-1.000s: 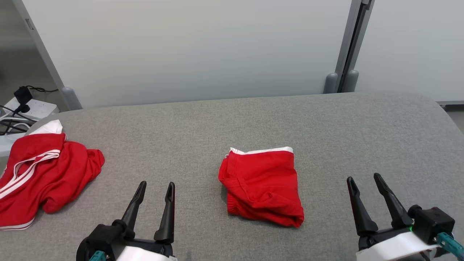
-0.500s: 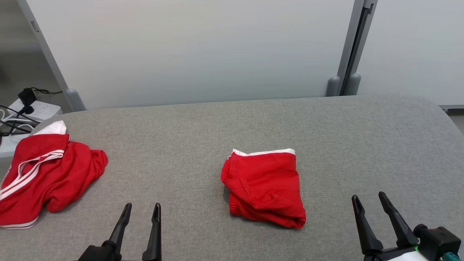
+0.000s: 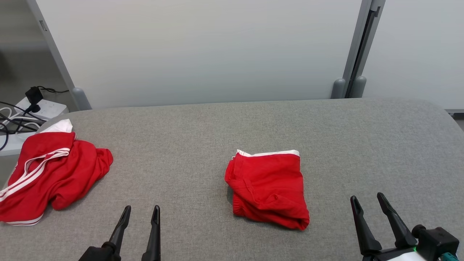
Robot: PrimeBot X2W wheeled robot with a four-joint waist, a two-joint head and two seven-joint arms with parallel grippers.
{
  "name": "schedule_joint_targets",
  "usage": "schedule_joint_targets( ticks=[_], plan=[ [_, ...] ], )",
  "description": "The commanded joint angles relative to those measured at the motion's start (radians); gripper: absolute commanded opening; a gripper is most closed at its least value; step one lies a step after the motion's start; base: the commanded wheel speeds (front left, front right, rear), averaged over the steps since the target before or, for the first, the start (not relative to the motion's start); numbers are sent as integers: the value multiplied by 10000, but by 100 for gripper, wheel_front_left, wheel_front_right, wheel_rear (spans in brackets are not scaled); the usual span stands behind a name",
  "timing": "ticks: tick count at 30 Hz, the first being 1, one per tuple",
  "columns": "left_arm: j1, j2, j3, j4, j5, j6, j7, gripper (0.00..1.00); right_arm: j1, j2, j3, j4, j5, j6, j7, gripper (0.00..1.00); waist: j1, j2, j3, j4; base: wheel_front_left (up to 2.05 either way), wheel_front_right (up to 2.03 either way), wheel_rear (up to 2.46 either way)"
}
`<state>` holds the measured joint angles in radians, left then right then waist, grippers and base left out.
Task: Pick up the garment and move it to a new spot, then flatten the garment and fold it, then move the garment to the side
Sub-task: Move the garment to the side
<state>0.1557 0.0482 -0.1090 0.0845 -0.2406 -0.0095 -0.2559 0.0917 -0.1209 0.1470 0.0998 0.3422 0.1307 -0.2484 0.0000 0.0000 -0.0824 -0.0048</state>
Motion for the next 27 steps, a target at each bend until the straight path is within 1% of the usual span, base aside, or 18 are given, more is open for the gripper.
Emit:
schedule_joint_targets(
  ticks=[1,17,22,27],
  plan=[
    [-402,20,361,-193,-32,-38,-59,100,-280,-71,203,-228,-98,0,-133,100,0,0,-12,1,0,0,0],
    [-446,20,340,-188,-59,-34,-59,100,-298,12,282,-26,6,0,-133,100,0,0,8,52,0,0,0],
    [-484,20,399,-230,-65,-25,-59,100,-499,-6,496,695,386,0,-133,100,0,0,127,164,0,0,0],
    [-599,20,392,-277,20,-77,-59,100,-1258,-79,720,1893,1320,0,-133,100,0,0,411,297,0,0,0]
  ],
)
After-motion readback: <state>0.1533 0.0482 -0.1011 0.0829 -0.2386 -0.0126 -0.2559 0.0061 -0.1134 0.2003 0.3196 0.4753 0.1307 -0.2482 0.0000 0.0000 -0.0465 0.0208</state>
